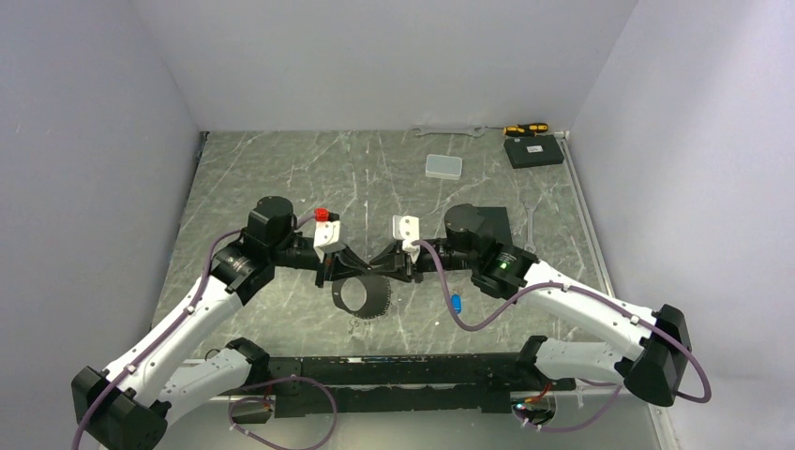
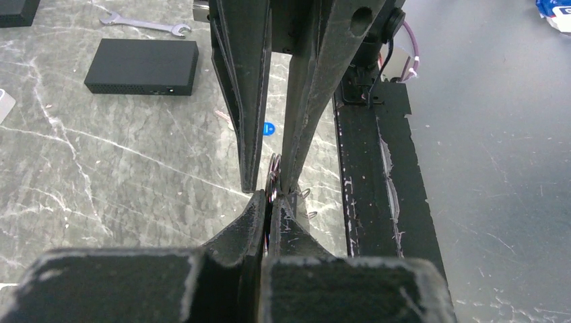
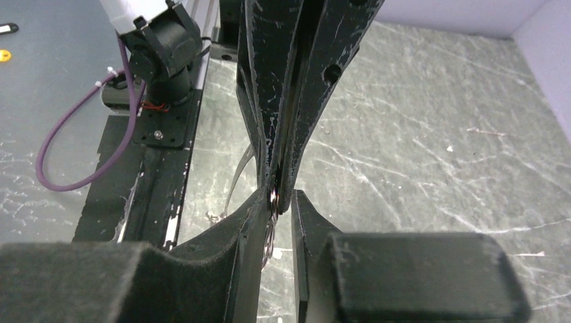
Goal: Put the keys on the keyring
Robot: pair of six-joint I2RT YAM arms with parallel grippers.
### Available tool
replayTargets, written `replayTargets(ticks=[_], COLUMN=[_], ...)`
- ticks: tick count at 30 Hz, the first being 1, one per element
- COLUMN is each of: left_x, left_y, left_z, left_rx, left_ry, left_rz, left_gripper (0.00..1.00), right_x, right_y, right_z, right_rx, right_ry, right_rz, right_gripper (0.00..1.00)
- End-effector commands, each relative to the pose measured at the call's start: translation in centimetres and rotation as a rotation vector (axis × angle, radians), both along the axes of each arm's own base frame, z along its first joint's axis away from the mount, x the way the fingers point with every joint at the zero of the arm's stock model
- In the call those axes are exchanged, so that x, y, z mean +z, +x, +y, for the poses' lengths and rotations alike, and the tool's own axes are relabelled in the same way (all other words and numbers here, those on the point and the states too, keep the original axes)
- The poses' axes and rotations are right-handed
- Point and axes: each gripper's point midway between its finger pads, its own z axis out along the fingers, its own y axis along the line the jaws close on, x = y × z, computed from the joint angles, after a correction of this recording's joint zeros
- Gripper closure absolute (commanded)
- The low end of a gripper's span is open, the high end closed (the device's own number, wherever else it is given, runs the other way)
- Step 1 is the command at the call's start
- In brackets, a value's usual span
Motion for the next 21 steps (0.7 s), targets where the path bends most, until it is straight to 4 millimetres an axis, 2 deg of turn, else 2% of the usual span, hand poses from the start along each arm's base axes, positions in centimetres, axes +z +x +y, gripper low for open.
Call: replayTargets(ticks=[1, 9, 16, 21], left_x=[0.67, 0.50, 0.48, 0.46], left_y=[-0.30, -0.29, -0.31, -0.28], left_z=[-0.06, 0.00, -0.01, 0.02], left_rx=[-0.024, -0.017, -0.019, -0.016], left_ry=[-0.024, -0.021, -0.021, -0.020], left_rz=[-0.059, -0.057, -0.055, -0.056], left_gripper=[1.00, 1.00, 1.00, 1.00], right_x=[1.90, 1.79, 1.61, 1.30], right_y=[-0.31, -0.38, -0.45, -0.72], right_z=[0.28, 0.31, 0.46, 0.51], right_rx=[0.030, 0.035, 0.046, 0.065], right_ry=[0.029, 0.033, 0.018, 0.007], right_rz=[-0.036, -0.037, -0.028, -0.020], right_gripper=[0.77, 0.82, 0.95, 1.00])
